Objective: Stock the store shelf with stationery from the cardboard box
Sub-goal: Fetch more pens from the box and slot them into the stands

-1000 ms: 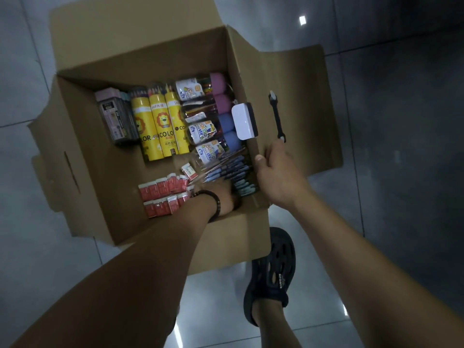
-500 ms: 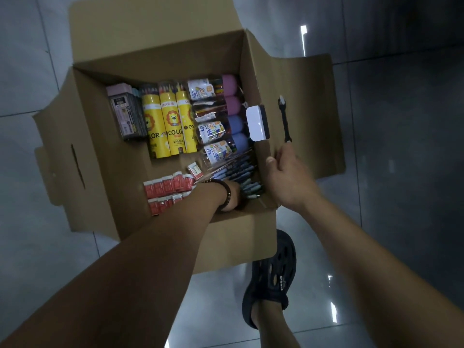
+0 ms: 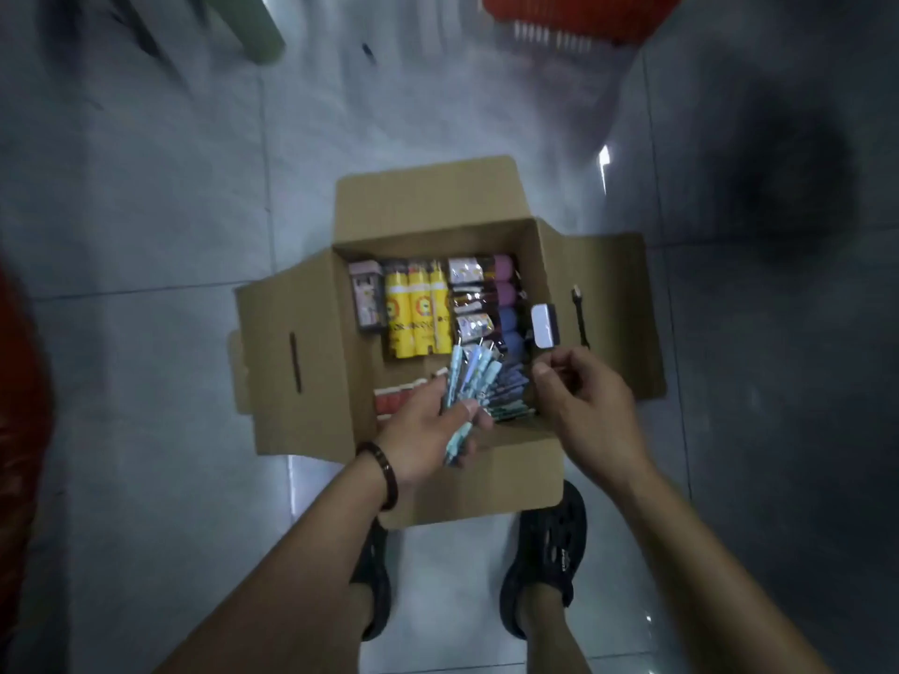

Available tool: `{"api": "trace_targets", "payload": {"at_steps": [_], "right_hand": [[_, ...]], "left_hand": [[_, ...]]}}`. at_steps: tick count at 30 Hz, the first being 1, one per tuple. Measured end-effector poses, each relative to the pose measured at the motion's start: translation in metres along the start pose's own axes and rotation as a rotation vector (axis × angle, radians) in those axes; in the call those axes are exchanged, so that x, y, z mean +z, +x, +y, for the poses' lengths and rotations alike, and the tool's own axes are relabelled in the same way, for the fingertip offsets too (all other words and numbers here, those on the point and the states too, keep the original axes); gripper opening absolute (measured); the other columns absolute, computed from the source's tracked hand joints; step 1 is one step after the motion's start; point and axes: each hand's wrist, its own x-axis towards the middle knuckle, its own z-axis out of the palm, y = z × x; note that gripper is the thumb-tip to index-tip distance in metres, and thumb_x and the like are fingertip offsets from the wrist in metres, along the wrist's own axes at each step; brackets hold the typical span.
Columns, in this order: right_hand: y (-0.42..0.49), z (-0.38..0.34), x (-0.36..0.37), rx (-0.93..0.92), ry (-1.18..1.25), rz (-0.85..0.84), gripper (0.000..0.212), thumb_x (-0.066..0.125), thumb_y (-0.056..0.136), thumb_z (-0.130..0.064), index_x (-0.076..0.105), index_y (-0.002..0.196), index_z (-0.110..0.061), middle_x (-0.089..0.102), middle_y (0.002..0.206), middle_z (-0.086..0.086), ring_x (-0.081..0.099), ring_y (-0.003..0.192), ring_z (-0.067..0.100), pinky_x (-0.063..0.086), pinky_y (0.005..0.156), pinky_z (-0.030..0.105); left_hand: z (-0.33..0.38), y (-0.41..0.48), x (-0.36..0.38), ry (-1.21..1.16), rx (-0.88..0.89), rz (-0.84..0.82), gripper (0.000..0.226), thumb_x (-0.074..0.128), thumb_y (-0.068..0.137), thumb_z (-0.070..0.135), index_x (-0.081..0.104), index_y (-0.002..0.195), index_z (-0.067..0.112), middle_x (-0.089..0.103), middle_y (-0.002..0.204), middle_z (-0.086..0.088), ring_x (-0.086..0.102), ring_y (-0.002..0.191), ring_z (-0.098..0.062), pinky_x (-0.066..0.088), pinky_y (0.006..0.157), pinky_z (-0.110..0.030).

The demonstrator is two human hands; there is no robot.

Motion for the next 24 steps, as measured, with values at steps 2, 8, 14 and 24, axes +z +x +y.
{"api": "trace_targets", "payload": {"at_steps": [2,8,14,24], "right_hand": [[-0.039,-0.055,0.003,-0.051,0.095,-0.077,0.006,0.069,0.100,-0.021,0.073,0.097,-0.022,0.075,0.089,-0.002,0.071,0.083,0.014,0.058,0.077,0.038],[-0.147,-0.223,-0.020,-0.145,0.209,-0.269,0.010,0.075,0.097,-0.015,0.079,0.102,-0.023,0.074,0.086,0.012,0.073,0.077,0.029,0.062,0.065,0.042],[-0.264,-0.378,-0.060,-0.243,0.277,-0.423,0.025,0.084,0.086,-0.004,0.060,0.087,0.002,0.072,0.079,0.018,0.068,0.067,0.024,0.059,0.059,0.036],[-0.512,-0.541,-0.006,-0.708,0.143,-0.725,0.032,0.080,0.092,-0.011,0.072,0.118,-0.027,0.069,0.070,0.012,0.063,0.056,0.021,0.051,0.053,0.028]], "left_hand": [[0.038,-0.060,-0.003,-0.120,0.048,-0.023,0.023,0.049,0.110,0.012,0.058,0.131,0.015,0.073,0.096,-0.007,0.063,0.068,-0.021,0.052,0.062,-0.033],[0.168,-0.236,-0.003,-0.308,0.141,-0.077,0.031,0.050,0.111,0.024,0.056,0.140,0.016,0.070,0.116,-0.019,0.070,0.095,-0.037,0.059,0.083,-0.048],[0.256,-0.432,0.008,-0.424,0.260,0.046,0.033,0.042,0.113,0.018,0.056,0.141,0.009,0.068,0.131,-0.027,0.064,0.121,-0.052,0.056,0.100,-0.059],[0.245,-0.728,-0.006,-0.735,0.627,0.475,0.031,0.048,0.111,0.017,0.057,0.137,0.003,0.070,0.107,-0.018,0.067,0.080,-0.029,0.058,0.076,-0.041]]}}
